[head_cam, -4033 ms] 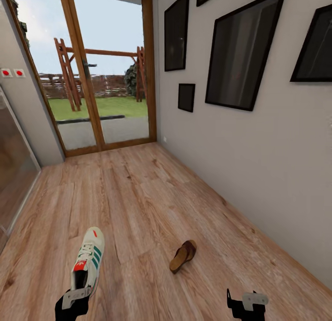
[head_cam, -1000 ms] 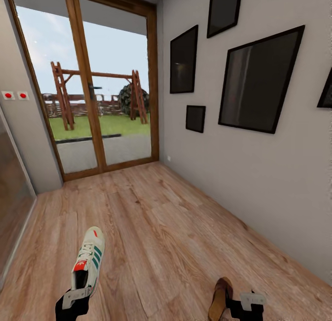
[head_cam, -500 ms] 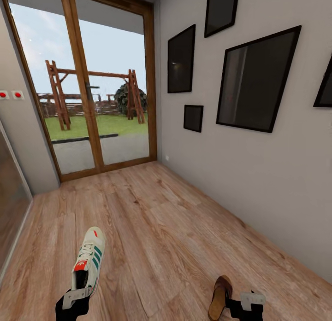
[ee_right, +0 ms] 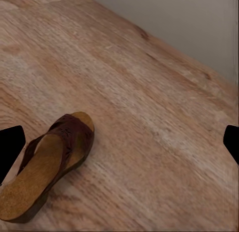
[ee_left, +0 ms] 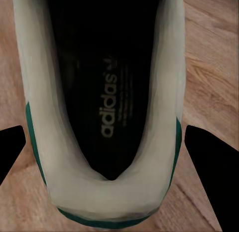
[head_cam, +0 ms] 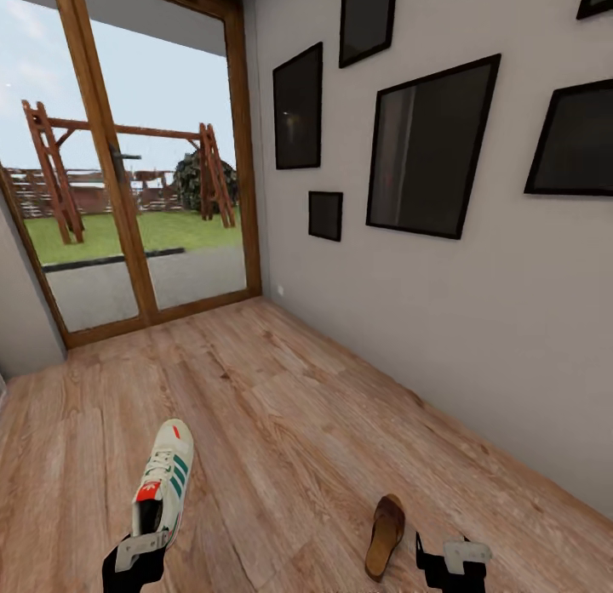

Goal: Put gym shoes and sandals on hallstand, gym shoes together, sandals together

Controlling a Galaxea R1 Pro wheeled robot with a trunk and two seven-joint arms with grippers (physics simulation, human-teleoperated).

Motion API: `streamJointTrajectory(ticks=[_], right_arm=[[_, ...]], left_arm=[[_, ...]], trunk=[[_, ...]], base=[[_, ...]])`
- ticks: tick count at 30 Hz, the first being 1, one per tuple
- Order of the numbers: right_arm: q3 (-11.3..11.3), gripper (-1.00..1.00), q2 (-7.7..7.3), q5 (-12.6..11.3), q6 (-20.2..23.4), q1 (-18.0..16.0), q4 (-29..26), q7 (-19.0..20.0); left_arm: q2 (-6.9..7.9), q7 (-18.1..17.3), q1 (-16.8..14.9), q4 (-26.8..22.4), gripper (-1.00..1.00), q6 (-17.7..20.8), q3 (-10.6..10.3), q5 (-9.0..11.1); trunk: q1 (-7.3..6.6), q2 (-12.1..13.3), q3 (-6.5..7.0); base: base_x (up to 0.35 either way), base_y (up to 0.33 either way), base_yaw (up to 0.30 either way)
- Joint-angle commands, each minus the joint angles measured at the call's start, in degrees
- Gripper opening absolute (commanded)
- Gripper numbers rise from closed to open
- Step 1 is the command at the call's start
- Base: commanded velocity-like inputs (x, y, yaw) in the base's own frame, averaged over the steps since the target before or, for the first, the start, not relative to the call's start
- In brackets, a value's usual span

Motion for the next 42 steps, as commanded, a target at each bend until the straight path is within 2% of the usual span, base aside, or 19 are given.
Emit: streamJointTrajectory(ticks=[1, 14, 30, 42], right_arm=[[0.2, 1.0, -0.01, 0.3, -0.1, -0.1, 0.1, -0.5], [0.2, 1.0, -0.01, 0.3, -0.1, -0.1, 0.1, -0.5], [0.2, 1.0, -0.01, 0.3, -0.1, -0.1, 0.1, -0.5], [0.2, 1.0, -0.01, 0.3, -0.1, -0.1, 0.1, -0.5]], left_arm=[[-0.04, -0.5, 0.0, 0.0, -1.0, -0.1, 0.4, 0.1], [-0.05, -0.5, 0.0, 0.1, -1.0, -0.1, 0.4, 0.1], [-0.05, -0.5, 0.0, 0.1, -1.0, -0.1, 0.3, 0.0], [-0.13, -0.5, 0.0, 0.1, -1.0, -0.1, 0.3, -0.1]], trunk=[[-0.01, 0.0, -0.1], [-0.01, 0.0, -0.65], [-0.01, 0.0, -1.49], [-0.01, 0.0, -2.18]], base=[[0.0, 0.184, -0.277], [0.0, 0.26, -0.277], [0.003, 0.032, -0.265], [0.158, 0.193, -0.245]])
